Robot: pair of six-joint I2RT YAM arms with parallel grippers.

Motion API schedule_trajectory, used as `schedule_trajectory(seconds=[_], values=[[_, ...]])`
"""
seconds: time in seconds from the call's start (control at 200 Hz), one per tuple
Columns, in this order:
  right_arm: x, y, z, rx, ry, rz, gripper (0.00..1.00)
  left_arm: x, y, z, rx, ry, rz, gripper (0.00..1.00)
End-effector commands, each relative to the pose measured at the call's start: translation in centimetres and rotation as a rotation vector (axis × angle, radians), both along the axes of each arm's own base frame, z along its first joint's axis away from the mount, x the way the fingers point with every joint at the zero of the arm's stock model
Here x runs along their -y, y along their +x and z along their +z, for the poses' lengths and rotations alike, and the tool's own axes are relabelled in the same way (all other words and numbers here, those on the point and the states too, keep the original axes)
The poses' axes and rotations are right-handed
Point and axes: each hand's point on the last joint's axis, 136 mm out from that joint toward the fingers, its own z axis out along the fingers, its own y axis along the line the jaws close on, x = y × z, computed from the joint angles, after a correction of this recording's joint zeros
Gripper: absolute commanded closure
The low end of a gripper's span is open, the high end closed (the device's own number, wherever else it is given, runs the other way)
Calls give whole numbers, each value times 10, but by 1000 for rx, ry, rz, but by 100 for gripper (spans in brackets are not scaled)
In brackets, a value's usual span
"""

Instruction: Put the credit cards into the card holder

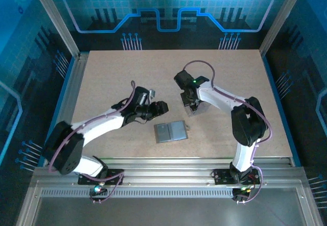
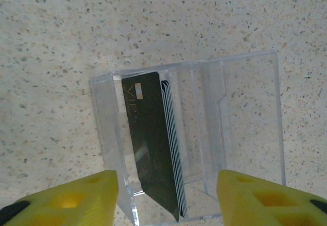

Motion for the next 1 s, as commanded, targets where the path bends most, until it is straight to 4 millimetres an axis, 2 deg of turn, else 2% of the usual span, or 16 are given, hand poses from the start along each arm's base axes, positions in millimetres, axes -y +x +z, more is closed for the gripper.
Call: schedule_trajectory(seconds=[0.0,0.18,0.36,0.495,0.66,0.996], values=[[7,0,-7,-42,-30,5,49,20,28,15,30,-96,-43,40],[6,-3,-18,-74,-39,10,49,41,60,4,-13,-126,-65,41],[9,1,-28,-83,-117,12,49,49,74,-9,-50,-135,-72,41],[13,5,-34,-80,-155,7,51,49,78,-16,-64,-134,-71,41],[20,9,-31,-48,-199,-4,58,47,78,-24,-77,-131,-68,41],[28,14,-7,27,-250,-8,64,48,78,-25,-80,-139,-62,42]])
